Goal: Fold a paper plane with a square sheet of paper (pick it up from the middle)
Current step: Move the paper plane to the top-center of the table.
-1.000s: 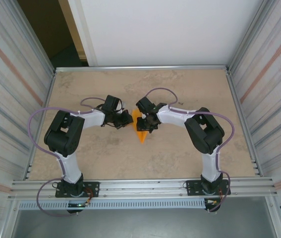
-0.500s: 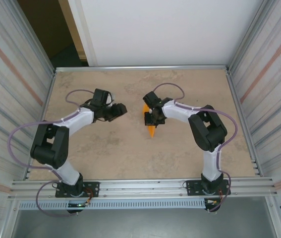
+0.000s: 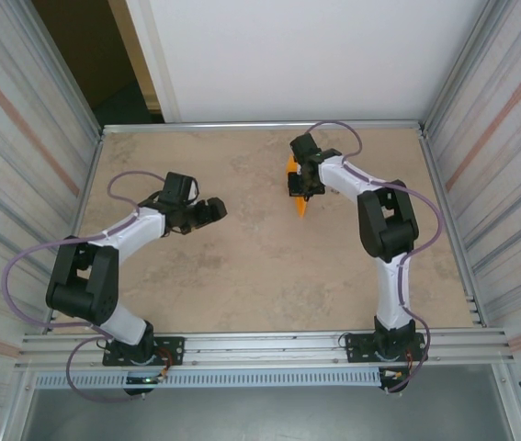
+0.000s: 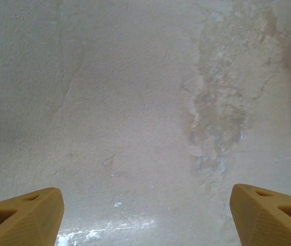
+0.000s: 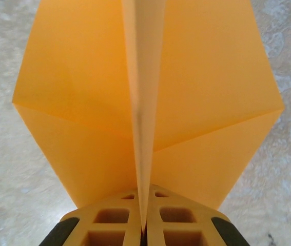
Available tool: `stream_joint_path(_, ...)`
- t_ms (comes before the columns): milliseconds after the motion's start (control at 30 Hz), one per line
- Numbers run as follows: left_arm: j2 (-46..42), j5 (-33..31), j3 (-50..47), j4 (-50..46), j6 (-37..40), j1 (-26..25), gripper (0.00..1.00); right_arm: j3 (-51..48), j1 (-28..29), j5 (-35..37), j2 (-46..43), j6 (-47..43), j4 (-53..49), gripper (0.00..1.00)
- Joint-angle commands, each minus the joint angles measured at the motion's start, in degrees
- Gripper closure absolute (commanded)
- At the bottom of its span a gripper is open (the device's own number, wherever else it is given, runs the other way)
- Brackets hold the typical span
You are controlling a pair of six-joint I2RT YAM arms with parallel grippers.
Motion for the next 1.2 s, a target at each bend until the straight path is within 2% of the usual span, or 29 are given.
stream_joint_path(0,-1.69,-1.62,-0.52,-0.37,1.08,0.1,0.14,2.7,0.05,-1.38,2.75,-2.63,-4.05,0.9)
stream_joint_path(233,-1.14,-1.3,-0.63,-0.28,1.08,0.07,0.13,3.29,-0.36,0.17,4.61,-0.29,-5.25,0.74)
stream_joint_path(533,-0.37,-0.52,-0.41,0.07,0.9,0.06,0.13,3.31,-0.36,0.3,6.57,0.35,-5.47,0.66)
stream_joint_path(800,0.25,-0.29,-0.33,0.05,0.89,0.06,0.13,3.15,-0.14,4.78,8.68,1.85,-5.91,0.52)
stream_joint_path(967,0.78,-0.18,0.18,-0.03,0.9,0.1,0.13,3.48,0.05,6.01,9.36,1.92,-5.74,0.5)
stream_joint_path(1167,0.79,-0.16,0.83,-0.25,0.99,0.11,0.13,3.99,0.04,4.94,8.98,2.33,-5.34,0.54)
